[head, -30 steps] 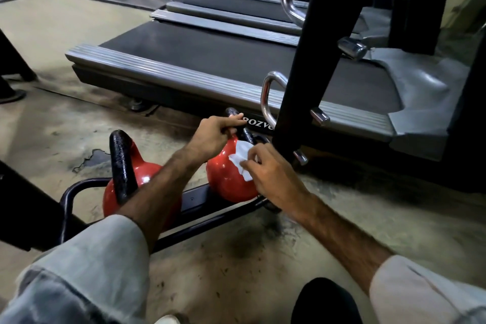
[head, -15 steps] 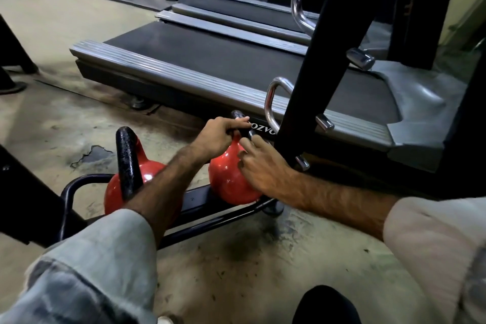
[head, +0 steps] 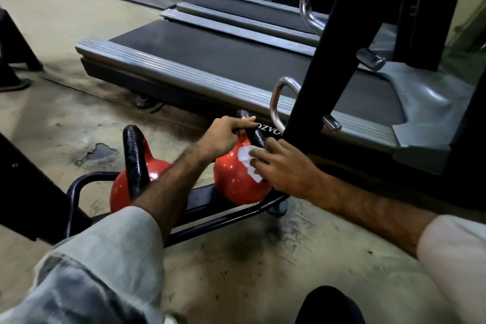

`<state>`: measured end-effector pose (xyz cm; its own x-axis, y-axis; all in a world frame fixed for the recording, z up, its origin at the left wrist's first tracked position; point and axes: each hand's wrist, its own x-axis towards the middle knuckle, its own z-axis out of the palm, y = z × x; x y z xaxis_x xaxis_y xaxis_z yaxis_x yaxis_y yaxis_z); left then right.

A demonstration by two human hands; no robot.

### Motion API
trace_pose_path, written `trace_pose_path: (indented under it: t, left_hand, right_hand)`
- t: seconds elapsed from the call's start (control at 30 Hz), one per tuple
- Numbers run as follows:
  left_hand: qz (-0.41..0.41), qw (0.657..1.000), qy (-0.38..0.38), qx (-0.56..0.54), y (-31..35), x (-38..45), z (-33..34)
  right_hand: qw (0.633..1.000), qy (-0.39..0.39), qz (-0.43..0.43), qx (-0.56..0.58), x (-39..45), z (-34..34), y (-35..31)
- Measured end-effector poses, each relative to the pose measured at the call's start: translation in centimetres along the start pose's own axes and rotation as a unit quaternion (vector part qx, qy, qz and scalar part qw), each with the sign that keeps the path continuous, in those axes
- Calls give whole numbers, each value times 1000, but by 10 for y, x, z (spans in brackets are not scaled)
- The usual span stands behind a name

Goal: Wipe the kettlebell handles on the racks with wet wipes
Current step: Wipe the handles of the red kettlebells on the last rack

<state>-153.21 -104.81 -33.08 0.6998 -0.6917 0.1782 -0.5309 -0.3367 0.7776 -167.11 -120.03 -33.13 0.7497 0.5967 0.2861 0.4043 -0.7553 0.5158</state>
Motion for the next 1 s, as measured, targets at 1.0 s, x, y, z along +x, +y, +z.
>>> trace_pose_path:
  t: [1.0]
  left_hand:
    - [-33, 997, 54, -52, 11, -9, 2]
  right_hand:
    - [727, -102, 585, 346, 51, 0, -11]
